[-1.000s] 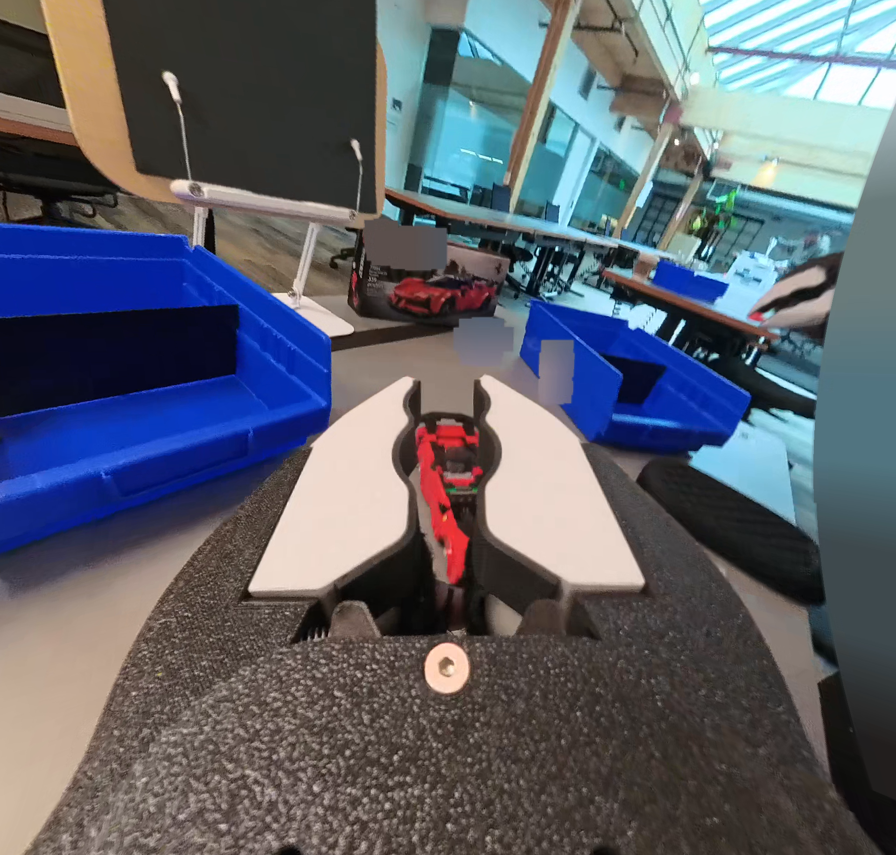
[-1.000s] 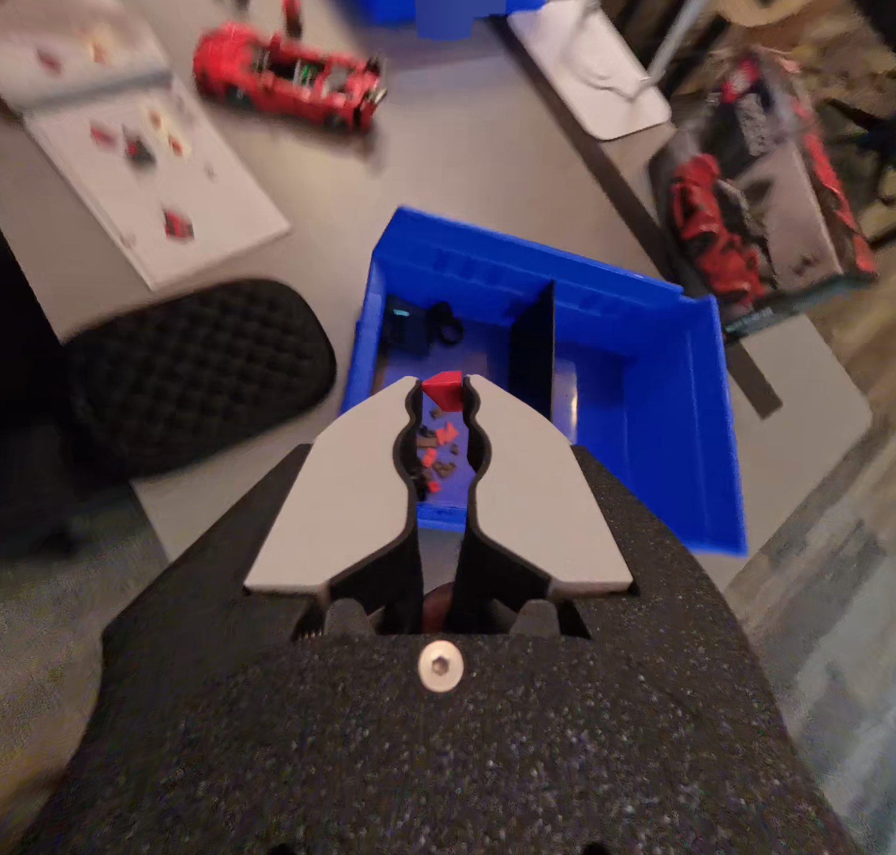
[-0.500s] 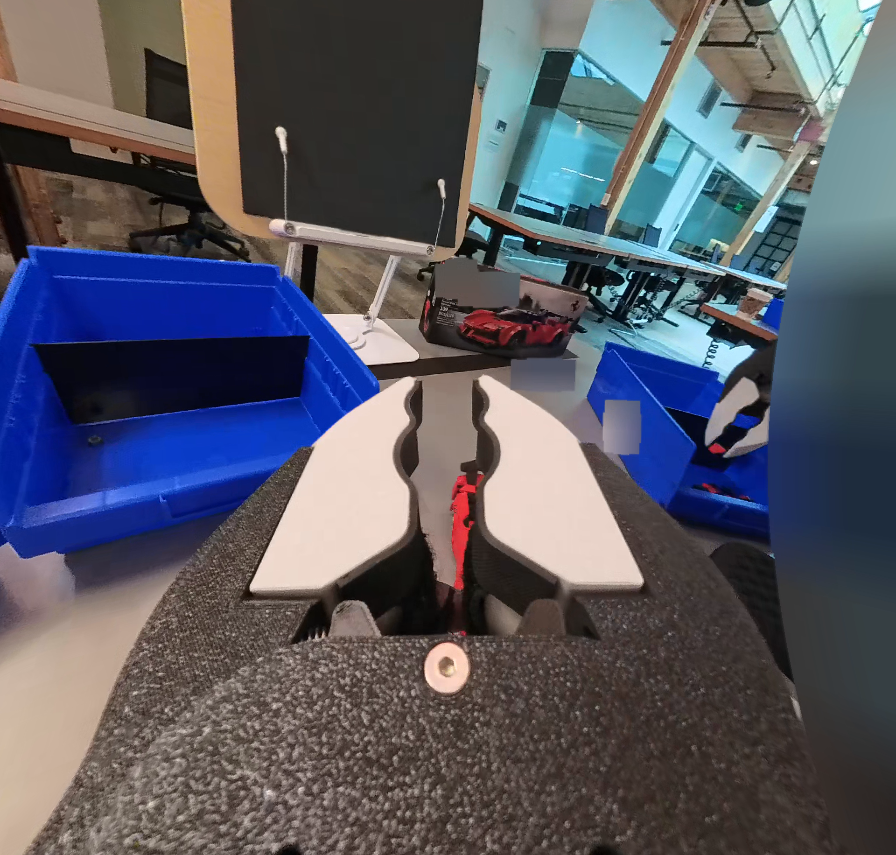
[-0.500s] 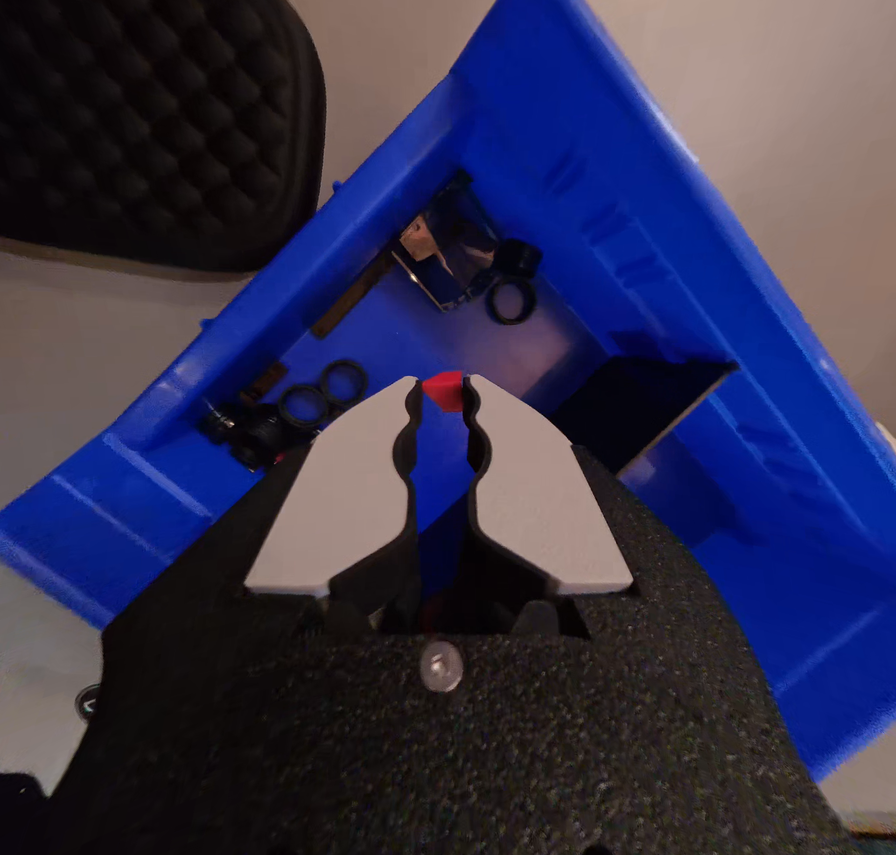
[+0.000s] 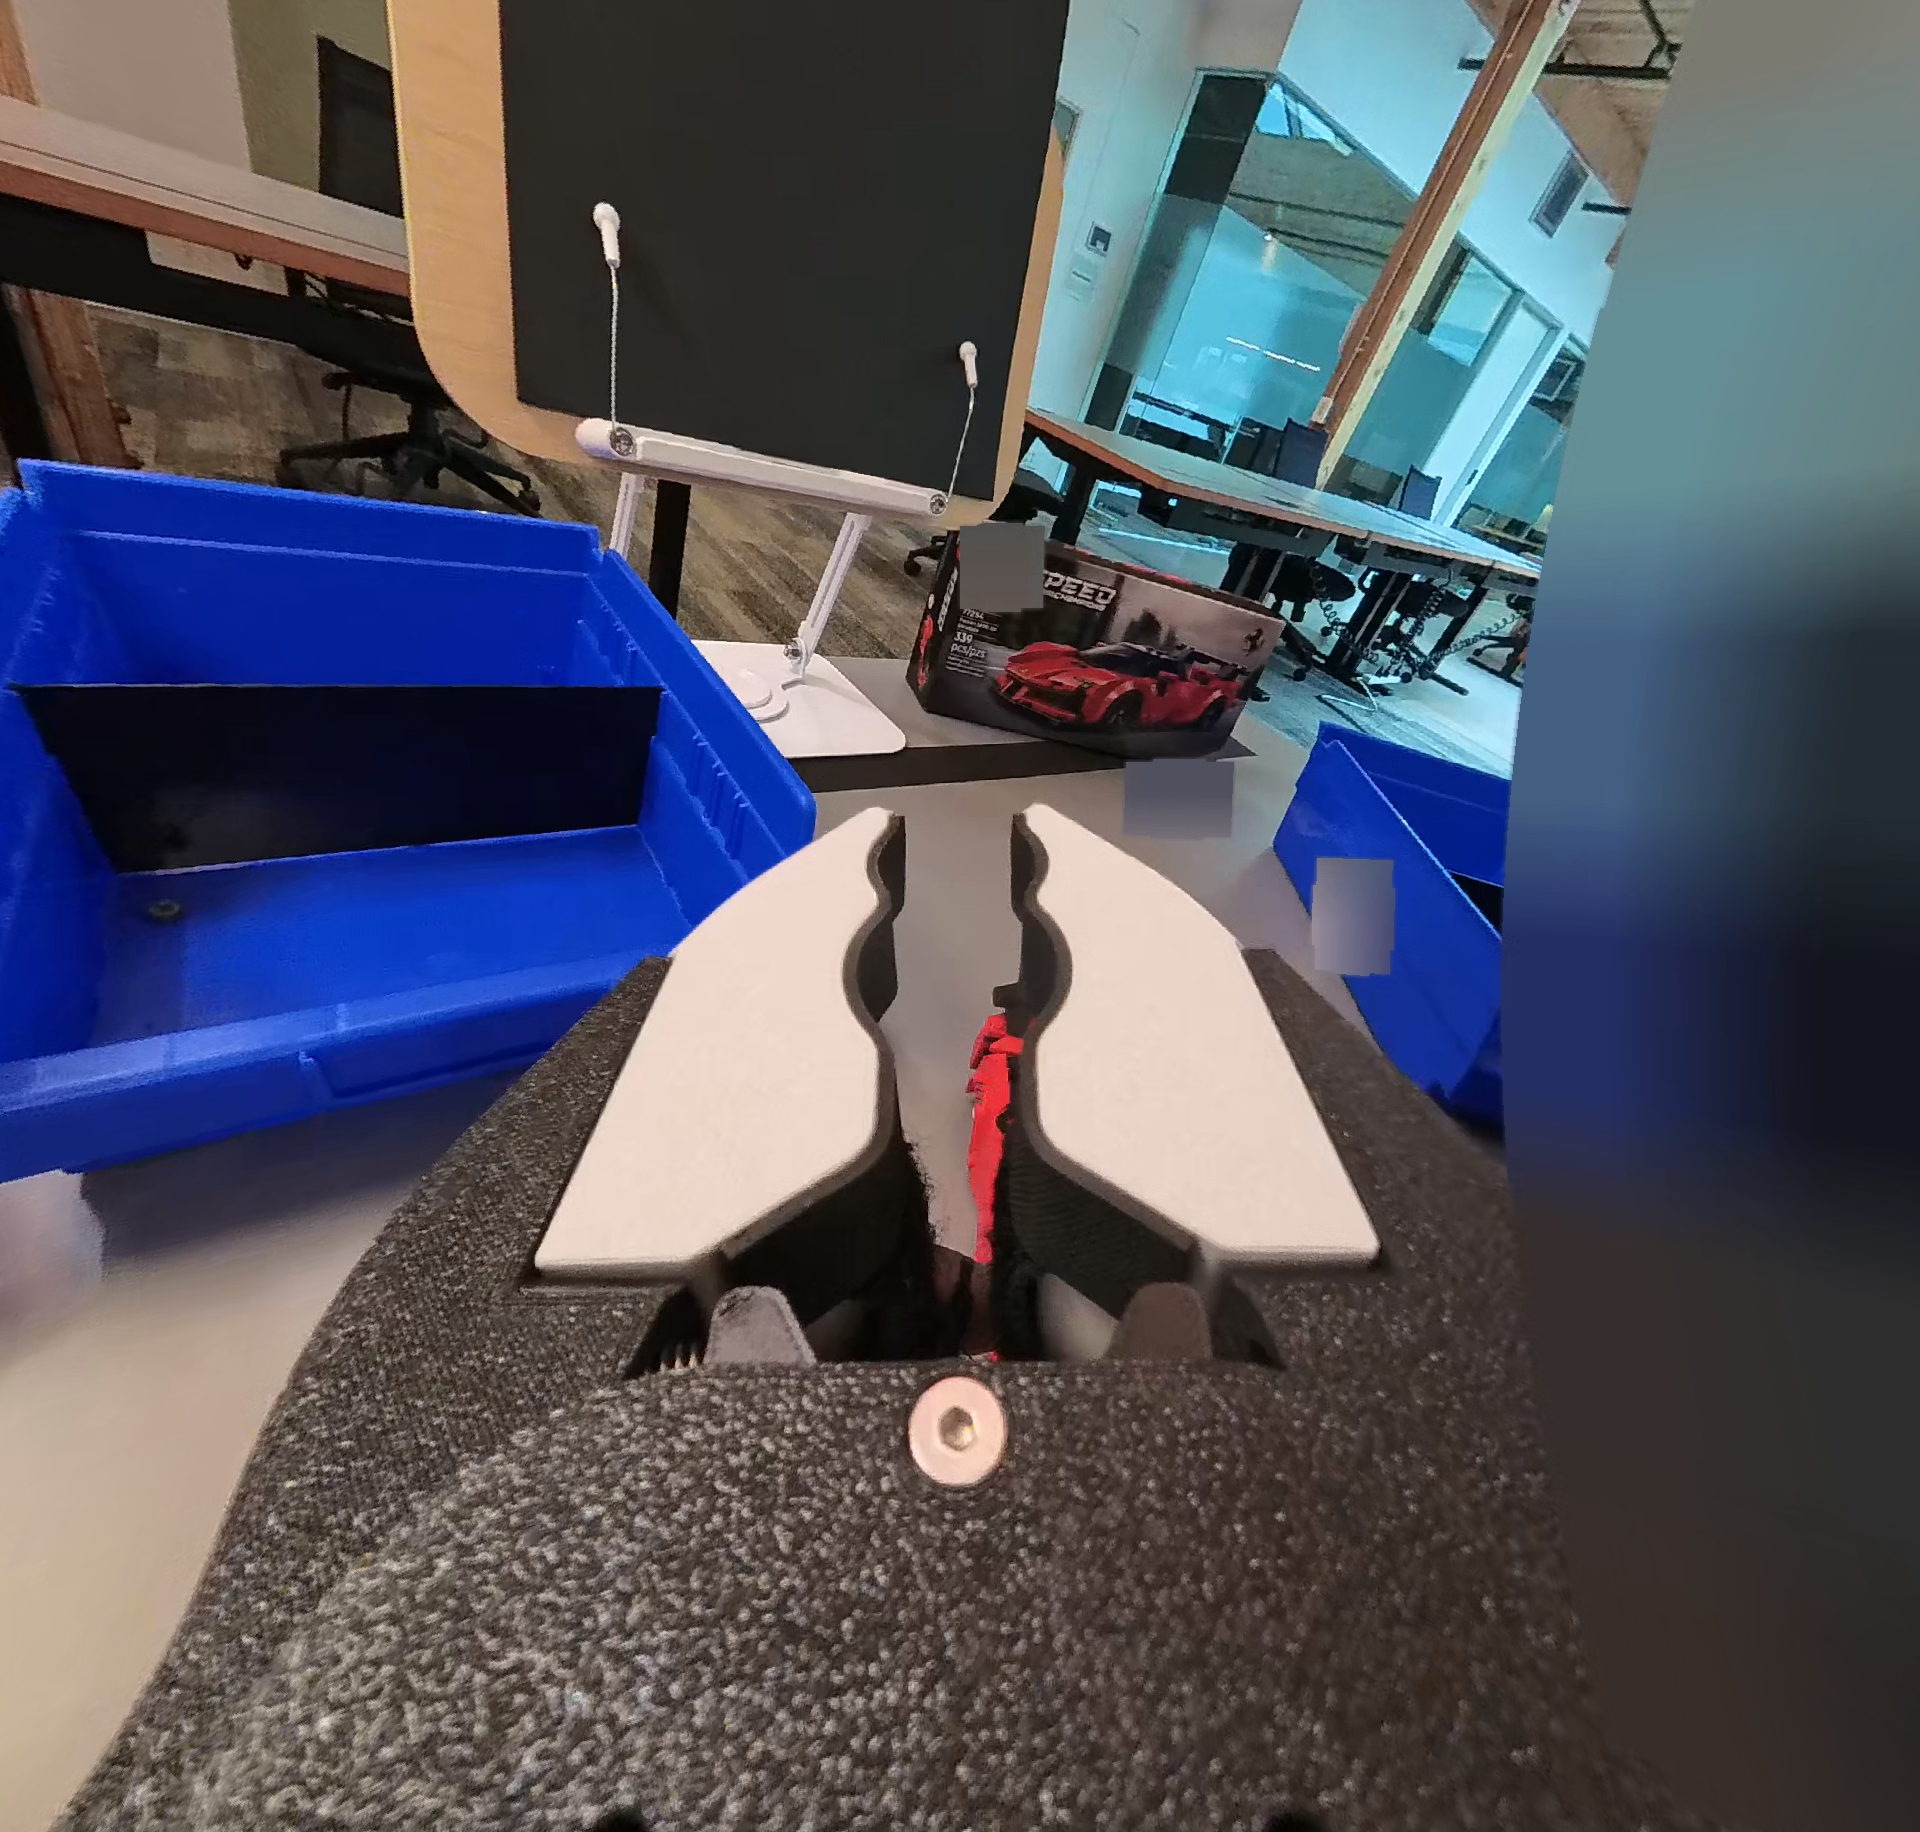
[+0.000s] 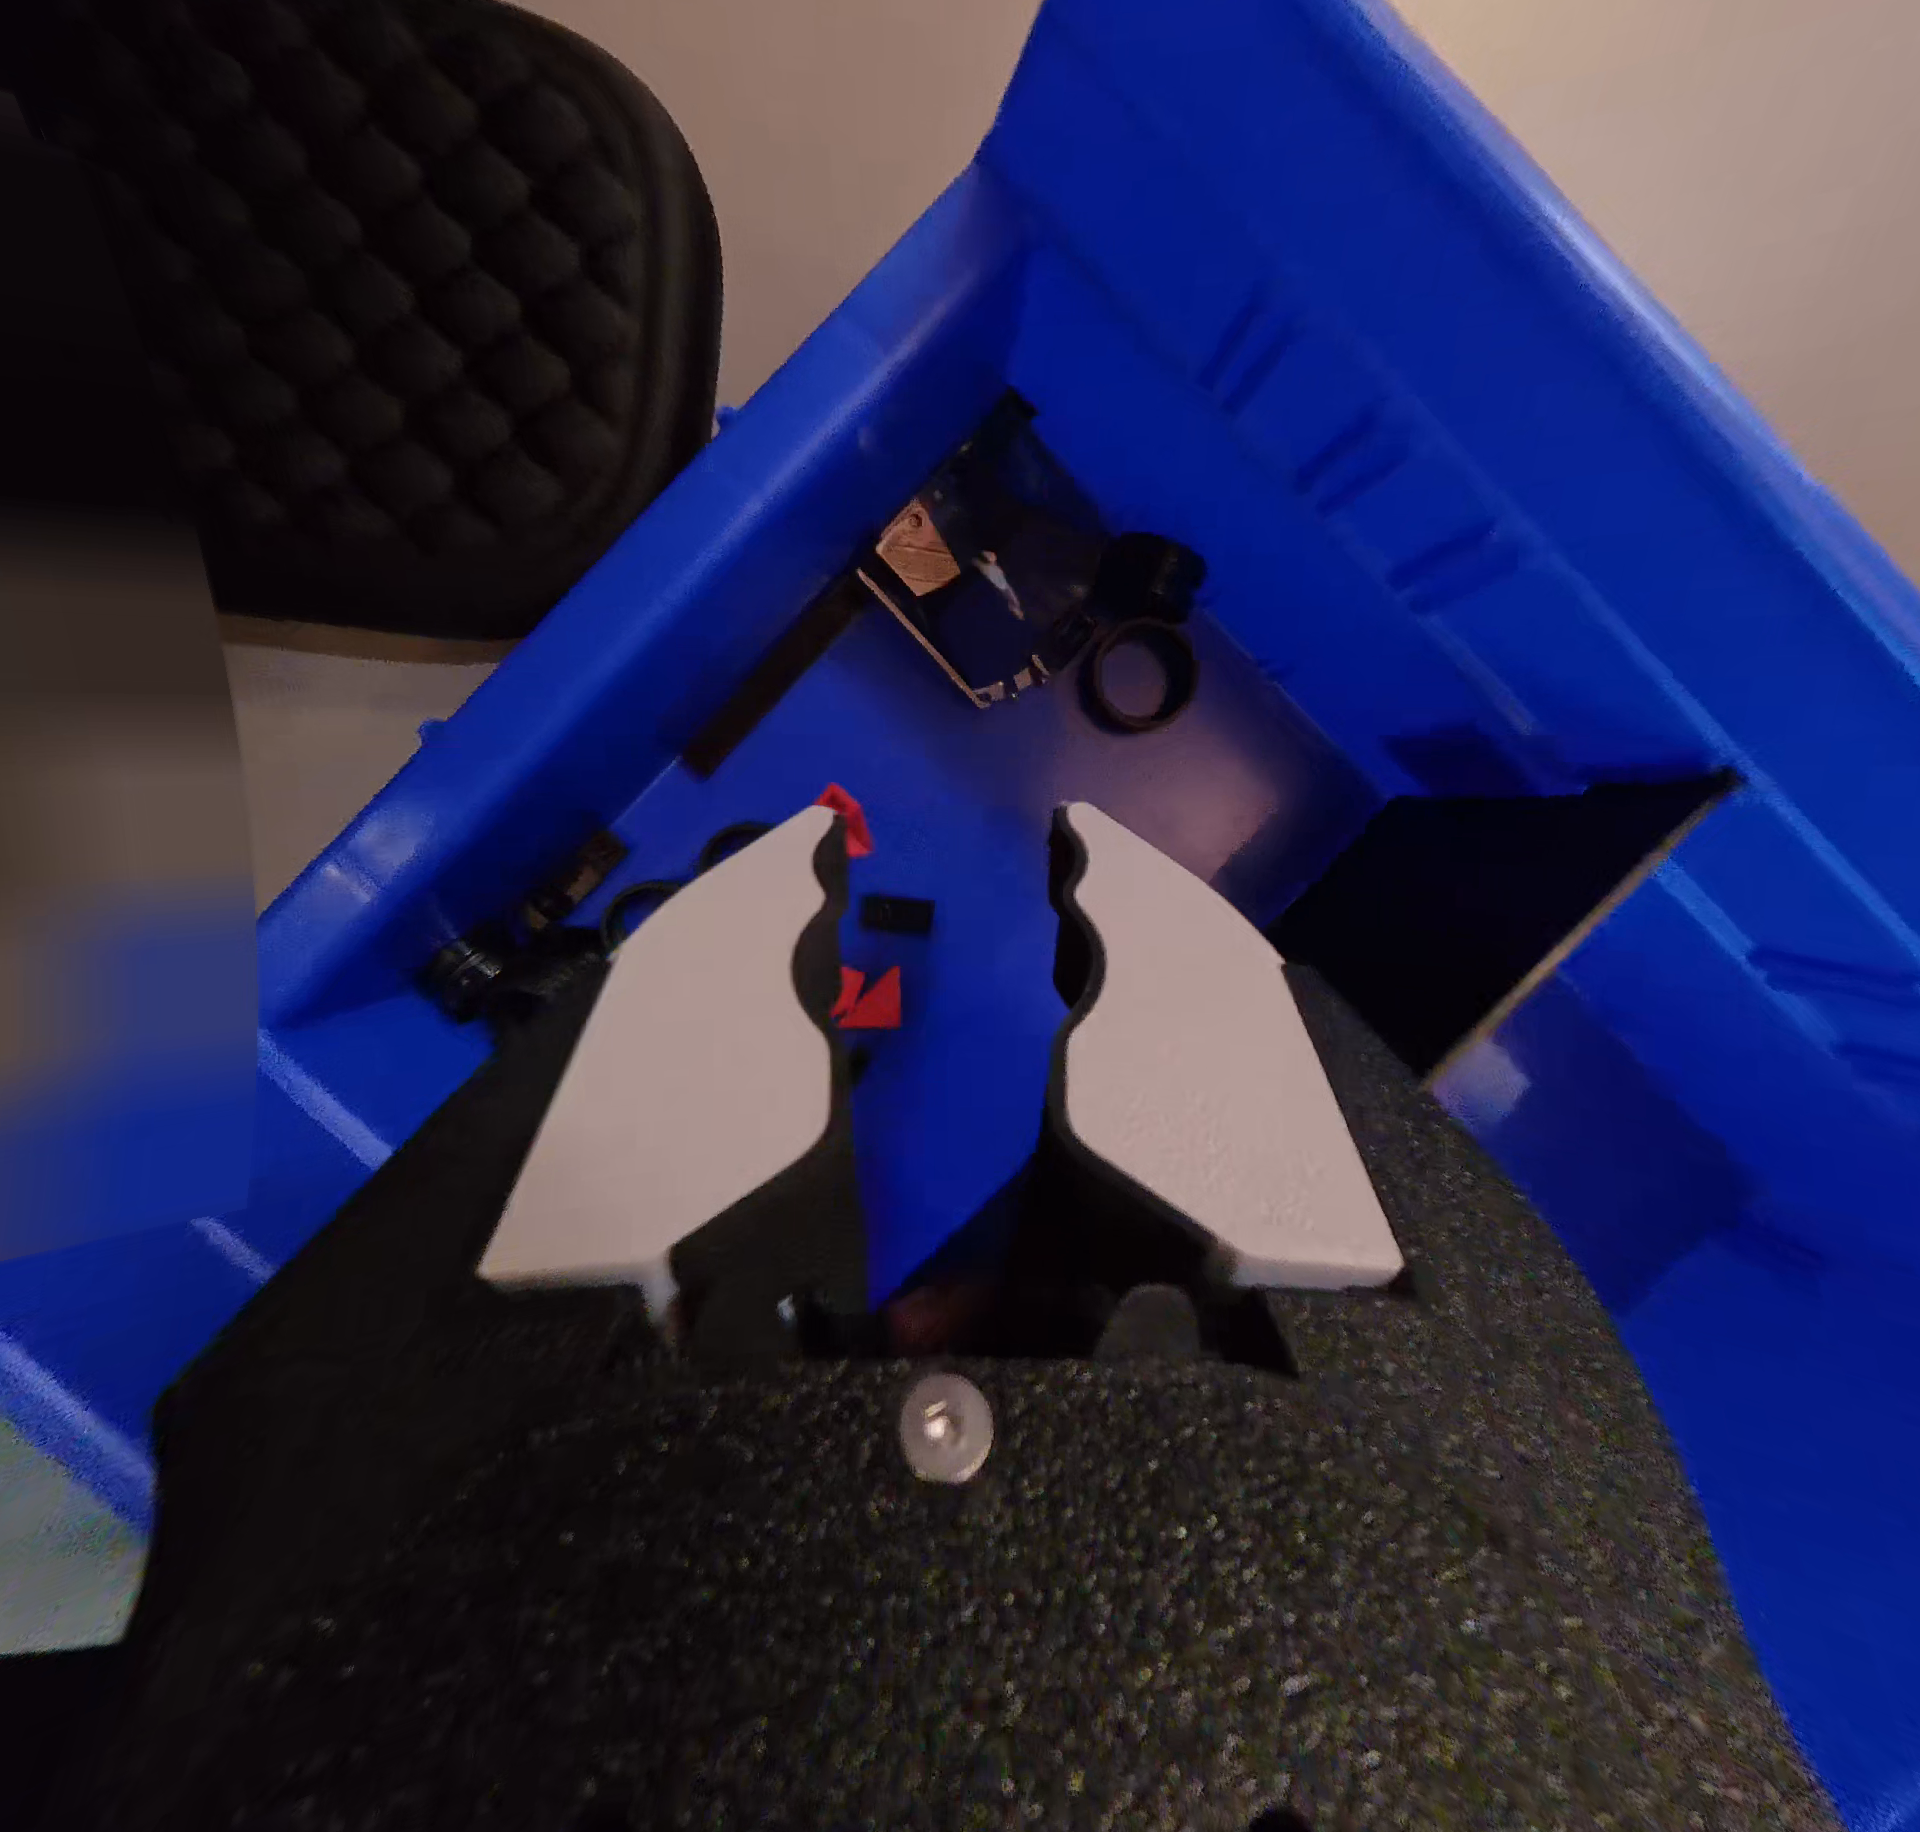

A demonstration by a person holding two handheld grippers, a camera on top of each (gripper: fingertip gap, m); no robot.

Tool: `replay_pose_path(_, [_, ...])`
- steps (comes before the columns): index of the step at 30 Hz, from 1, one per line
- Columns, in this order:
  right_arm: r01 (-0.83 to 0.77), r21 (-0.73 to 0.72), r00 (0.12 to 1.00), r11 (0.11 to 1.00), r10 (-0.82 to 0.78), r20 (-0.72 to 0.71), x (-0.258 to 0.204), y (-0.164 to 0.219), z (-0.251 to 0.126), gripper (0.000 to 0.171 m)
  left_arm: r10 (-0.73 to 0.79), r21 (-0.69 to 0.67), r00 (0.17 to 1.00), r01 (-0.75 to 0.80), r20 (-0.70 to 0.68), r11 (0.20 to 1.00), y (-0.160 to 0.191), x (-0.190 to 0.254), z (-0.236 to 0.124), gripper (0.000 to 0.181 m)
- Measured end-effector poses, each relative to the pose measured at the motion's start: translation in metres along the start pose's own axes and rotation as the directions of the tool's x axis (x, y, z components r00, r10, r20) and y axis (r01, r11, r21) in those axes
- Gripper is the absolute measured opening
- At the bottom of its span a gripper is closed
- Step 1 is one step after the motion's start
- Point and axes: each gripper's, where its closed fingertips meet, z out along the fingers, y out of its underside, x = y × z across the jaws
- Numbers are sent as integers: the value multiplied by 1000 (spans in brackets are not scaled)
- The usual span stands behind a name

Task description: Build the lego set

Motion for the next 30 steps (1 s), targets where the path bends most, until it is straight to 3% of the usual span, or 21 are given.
replay_pose_path(5, [-116, 73, 984, 991, 124, -127, 15, 7, -37, 48, 32, -30, 1000, -31, 2, 999, 5, 0, 3, 19])
replay_pose_path(8, [-224, 47, 919, 973, 227, -321, 33, 31, -66, 36, 23, -30, 1000, -23, 1, 999, 8, -2, 4, 19])
replay_pose_path(12, [-433, -110, 879, 894, 392, -272, 17, 66, -53, 42, -3, -25, 1000, 3, -4, 1000, 12, -5, 5, 19])
replay_pose_path(13, [-443, -162, 873, 882, 383, -303, 19, 73, -47, 32, -9, -21, 1000, 9, -9, 1000, 13, -5, 6, 19])
replay_pose_path(14, [-444, -233, 869, 865, 353, -346, 21, 80, -43, 9, -13, -19, 1000, 13, -13, 1000, 13, -5, 7, 19])
replay_pose_path(17, [-273, -401, 903, 875, 89, -421, 22, 80, -43, 14, -14, -22, 1000, 14, -21, 1000, 14, -4, 8, 19])
replay_pose_path(23, [-9, -465, 827, 885, -255, -502, 18, 53, -62, 15, -9, 0, 1000, 9, -4, 1000, 11, -10, 2, 18])
replay_pose_path(30, [20, -483, 722, 875, -347, -598, 31, 38, -86, 11, -45, 10, 999, 45, -31, 999, 16, -10, 1, 18])
